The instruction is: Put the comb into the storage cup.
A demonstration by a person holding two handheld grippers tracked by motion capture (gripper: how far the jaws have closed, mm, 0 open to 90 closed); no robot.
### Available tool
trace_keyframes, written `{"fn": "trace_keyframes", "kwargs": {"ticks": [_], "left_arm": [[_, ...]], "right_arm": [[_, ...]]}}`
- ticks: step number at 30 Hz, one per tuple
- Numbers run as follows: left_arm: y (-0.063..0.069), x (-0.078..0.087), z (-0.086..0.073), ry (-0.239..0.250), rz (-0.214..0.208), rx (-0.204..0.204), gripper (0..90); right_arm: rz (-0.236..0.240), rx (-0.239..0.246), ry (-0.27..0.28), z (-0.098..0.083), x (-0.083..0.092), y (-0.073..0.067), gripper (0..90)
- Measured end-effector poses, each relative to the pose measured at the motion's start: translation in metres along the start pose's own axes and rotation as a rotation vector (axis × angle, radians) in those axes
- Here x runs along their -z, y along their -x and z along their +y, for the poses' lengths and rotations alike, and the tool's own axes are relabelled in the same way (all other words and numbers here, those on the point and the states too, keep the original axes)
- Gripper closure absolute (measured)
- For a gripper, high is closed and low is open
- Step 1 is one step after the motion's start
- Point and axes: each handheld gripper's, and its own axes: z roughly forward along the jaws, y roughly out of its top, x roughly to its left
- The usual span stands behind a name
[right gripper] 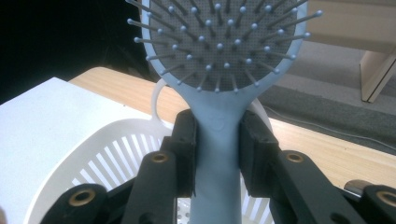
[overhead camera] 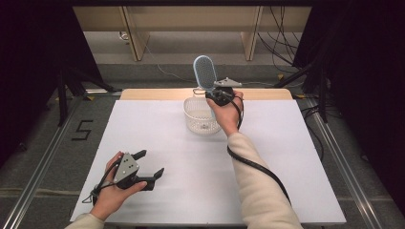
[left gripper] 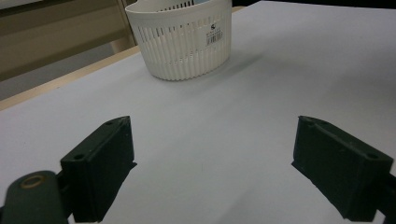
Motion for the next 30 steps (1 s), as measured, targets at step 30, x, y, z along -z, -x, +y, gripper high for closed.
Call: {"fn": "trace_keyframes", "kwargs": {"ticks": [30], "left_arm": [[0.000,0.000,0.000,0.001,0.000,0.000,12.0]], "right_arm": [[0.007,0.005,-0.019,-0.013,0.000,0.001,70.1]]}}
